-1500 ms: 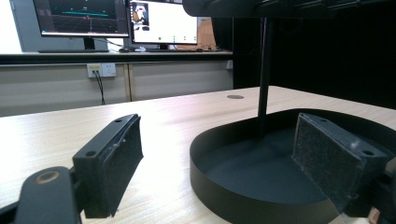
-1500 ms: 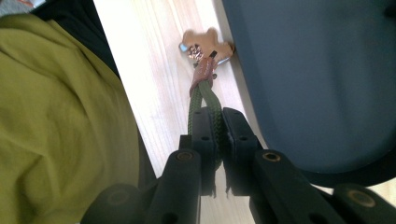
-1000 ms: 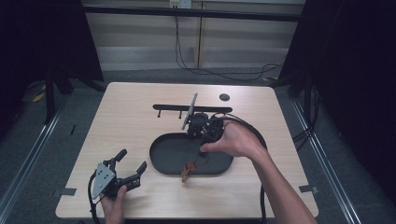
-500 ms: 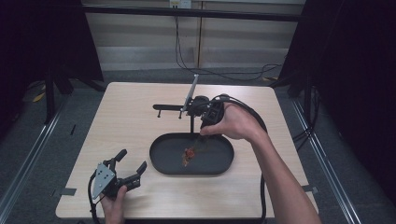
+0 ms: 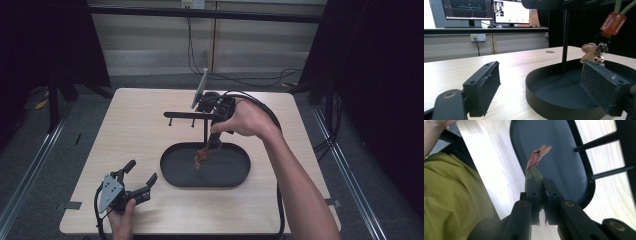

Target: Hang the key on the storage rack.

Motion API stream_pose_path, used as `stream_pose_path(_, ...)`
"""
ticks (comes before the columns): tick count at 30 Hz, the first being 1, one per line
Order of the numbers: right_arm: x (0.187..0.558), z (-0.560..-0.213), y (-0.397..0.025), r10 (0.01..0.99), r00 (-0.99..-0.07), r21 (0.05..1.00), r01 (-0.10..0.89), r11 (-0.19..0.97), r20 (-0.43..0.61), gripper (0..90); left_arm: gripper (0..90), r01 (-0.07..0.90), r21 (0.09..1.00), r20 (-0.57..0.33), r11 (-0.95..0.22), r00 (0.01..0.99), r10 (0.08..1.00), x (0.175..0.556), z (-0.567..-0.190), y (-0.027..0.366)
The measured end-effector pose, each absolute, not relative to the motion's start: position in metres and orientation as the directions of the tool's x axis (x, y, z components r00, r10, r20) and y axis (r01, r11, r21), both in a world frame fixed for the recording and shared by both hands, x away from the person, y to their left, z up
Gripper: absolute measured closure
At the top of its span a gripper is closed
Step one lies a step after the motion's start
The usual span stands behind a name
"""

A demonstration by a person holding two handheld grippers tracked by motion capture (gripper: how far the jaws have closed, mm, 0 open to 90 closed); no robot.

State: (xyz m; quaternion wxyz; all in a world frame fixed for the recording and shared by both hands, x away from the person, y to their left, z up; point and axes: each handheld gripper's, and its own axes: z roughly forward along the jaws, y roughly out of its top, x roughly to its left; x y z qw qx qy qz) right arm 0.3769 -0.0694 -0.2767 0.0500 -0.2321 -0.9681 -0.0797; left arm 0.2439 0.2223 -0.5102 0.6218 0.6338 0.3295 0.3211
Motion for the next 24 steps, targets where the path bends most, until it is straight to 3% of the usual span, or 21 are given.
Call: stream_pose_path(24,0.426,-0.275,-0.072,0.523,-0.846,0.119,0.533,0.838,0.102,84.0,15.6,0.013,1.000,-0.004,-0.004,0.576,0.818,0.244,-0.510,0.222)
